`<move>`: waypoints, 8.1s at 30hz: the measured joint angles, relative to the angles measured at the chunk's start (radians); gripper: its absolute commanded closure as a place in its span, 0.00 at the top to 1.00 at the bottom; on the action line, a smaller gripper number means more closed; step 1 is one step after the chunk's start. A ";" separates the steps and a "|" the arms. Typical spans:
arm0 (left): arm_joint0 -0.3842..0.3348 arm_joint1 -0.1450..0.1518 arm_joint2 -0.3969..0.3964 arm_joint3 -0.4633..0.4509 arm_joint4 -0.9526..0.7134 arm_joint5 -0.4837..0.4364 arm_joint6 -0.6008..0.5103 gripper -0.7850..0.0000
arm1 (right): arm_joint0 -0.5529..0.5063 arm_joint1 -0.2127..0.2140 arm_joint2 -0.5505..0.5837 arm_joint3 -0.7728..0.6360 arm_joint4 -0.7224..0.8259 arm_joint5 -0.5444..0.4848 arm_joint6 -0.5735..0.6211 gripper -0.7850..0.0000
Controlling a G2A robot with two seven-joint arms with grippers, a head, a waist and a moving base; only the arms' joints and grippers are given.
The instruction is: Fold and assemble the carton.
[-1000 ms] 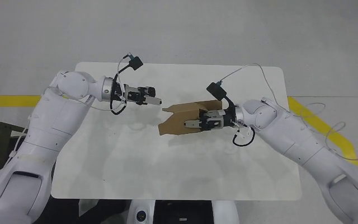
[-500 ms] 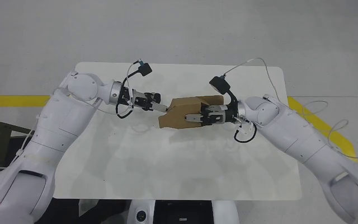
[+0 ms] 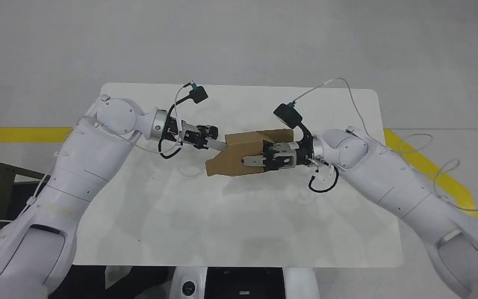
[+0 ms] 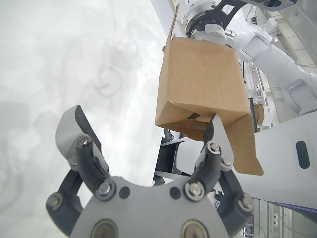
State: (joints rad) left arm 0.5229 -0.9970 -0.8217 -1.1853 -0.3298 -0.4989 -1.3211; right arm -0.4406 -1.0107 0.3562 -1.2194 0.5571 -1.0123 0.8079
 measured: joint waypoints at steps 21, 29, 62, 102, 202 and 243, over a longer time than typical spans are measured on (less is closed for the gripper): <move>-0.003 0.005 -0.017 0.016 -0.002 -0.004 0.004 1.00 | -0.025 0.008 0.062 0.105 0.003 0.000 0.000 0.00; 0.012 0.018 -0.047 -0.018 -0.006 -0.002 0.002 1.00 | -0.051 0.007 0.091 0.181 0.003 0.000 0.000 0.00; -0.001 -0.012 -0.008 0.053 0.071 0.081 0.064 1.00 | -0.073 -0.011 0.137 0.081 -0.045 0.000 0.000 0.00; -0.014 -0.047 0.014 0.043 0.041 0.039 0.007 1.00 | -0.047 -0.031 0.085 0.009 -0.022 0.000 0.000 0.00; 0.405 0.076 -0.270 -0.469 1.029 -0.204 0.634 1.00 | -0.095 0.023 0.252 0.063 -0.095 0.235 0.235 1.00; 0.441 -0.009 -0.095 -0.256 1.434 -0.125 1.190 1.00 | -0.206 0.127 0.374 -0.022 -0.223 0.225 0.225 0.00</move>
State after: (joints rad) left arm 0.9640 -1.0060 -0.9162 -1.4415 1.1039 -0.6244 -0.1307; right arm -0.6462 -0.8836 0.7303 -1.2416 0.3338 -0.7869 1.0332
